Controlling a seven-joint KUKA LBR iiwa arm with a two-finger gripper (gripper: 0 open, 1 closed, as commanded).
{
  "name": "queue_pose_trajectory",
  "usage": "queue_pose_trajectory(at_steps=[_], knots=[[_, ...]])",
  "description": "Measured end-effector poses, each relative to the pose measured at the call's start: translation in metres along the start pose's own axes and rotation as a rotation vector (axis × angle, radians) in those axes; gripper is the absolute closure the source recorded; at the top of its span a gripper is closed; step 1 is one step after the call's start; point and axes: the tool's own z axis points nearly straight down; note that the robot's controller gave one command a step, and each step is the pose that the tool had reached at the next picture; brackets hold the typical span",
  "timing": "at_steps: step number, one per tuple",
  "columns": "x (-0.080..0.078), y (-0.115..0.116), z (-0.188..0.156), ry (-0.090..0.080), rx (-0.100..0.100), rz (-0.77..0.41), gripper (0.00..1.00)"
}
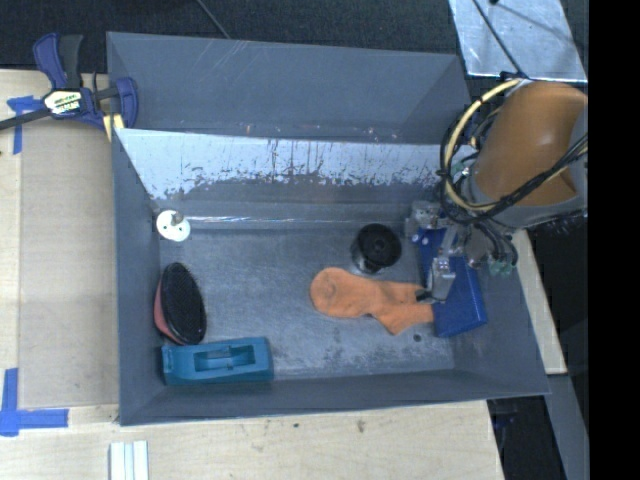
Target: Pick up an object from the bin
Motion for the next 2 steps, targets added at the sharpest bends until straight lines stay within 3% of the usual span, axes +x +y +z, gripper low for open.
queue_pose_trajectory(at_steps=[1,2], knots=[[0.02,0.031,0.023,0.014,-0.002,-0.026,0.0],[0.011,0.041,0.056,0.003,-0.001,-0.055,0.0]])
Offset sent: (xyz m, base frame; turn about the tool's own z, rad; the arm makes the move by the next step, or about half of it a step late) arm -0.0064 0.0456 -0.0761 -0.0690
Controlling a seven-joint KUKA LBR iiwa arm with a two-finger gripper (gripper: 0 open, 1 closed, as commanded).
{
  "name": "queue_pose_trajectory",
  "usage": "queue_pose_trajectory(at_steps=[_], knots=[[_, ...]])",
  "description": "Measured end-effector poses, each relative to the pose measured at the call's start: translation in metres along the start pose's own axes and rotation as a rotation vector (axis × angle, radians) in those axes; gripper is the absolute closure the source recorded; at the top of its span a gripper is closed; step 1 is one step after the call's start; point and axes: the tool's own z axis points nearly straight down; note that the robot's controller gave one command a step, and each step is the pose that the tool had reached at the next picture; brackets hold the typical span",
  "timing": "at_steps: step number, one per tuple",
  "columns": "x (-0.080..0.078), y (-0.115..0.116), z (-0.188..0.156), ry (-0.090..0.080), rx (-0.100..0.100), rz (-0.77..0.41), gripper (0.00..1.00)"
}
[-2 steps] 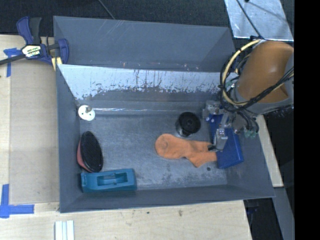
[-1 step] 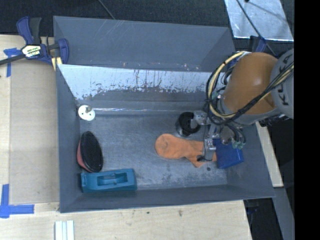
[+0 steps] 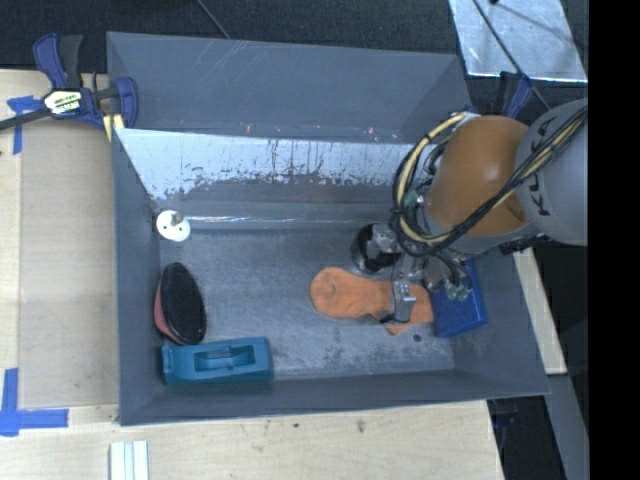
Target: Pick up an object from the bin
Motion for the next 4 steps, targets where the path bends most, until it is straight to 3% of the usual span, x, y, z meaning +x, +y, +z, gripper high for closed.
queue_pose_trajectory(at_steps=[1,2,3,4], knots=[[0.02,0.001,0.011,-0.005,-0.001,0.086,0.0],[-0.006,0.004,0.014,-0.036,0.006,0.17,1.0],[-0.006,0.004,0.014,-0.036,0.006,0.169,1.0],[-0.014,0.009,-0.151,0.007,-0.001,0.183,1.0]])
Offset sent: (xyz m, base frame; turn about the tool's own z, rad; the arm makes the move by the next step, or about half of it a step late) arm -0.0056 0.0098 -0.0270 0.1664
